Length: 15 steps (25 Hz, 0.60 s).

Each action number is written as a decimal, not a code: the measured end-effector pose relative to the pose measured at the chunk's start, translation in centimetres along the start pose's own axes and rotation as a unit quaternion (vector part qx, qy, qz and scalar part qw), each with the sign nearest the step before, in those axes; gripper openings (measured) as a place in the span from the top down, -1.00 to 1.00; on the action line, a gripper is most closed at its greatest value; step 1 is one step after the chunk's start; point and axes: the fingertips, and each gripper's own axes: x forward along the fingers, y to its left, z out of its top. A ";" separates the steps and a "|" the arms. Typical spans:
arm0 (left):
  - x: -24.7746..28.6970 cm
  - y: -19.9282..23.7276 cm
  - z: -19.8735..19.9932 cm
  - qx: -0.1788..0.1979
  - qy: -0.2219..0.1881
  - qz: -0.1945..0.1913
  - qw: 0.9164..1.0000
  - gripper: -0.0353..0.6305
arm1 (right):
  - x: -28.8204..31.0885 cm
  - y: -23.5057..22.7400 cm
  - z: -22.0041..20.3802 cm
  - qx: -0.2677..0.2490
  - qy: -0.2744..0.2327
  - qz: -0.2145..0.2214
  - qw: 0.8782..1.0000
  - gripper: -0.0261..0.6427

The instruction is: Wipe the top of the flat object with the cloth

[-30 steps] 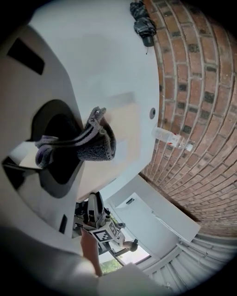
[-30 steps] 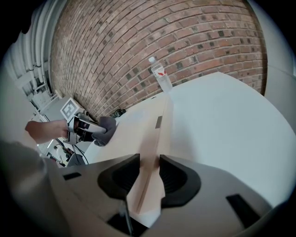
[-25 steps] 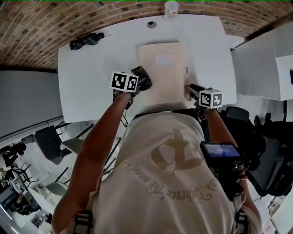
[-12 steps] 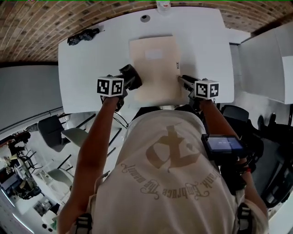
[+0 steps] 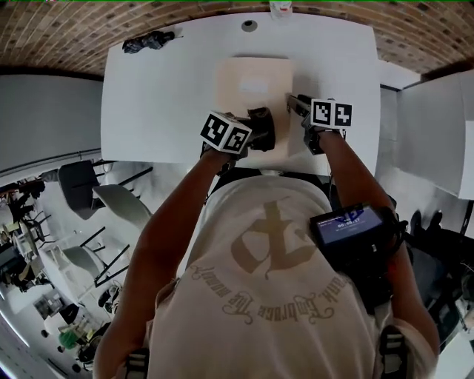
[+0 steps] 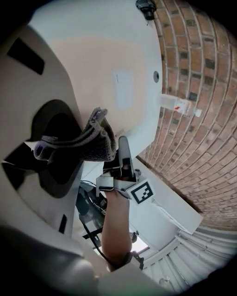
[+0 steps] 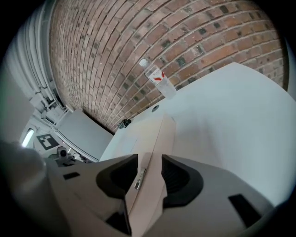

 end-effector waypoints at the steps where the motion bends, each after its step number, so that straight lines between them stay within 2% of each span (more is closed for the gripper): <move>1: 0.6 -0.8 0.1 0.005 0.006 -0.010 1.000 0.59 | 0.3 0.1 0.1 -0.003 0.005 0.000 1.000 0.41; 6: 3.4 -3.5 -0.6 0.023 0.038 -0.037 0.998 0.59 | 1.5 0.6 -0.6 -0.007 0.034 0.001 0.999 0.38; 10: 5.3 -3.9 -1.6 0.053 0.072 -0.029 0.996 0.59 | 2.0 0.9 -1.6 -0.013 0.048 -0.011 0.999 0.37; 15: 5.5 -3.5 -1.7 0.039 0.081 -0.016 0.996 0.59 | 2.0 0.7 -1.7 -0.035 0.056 -0.011 0.998 0.37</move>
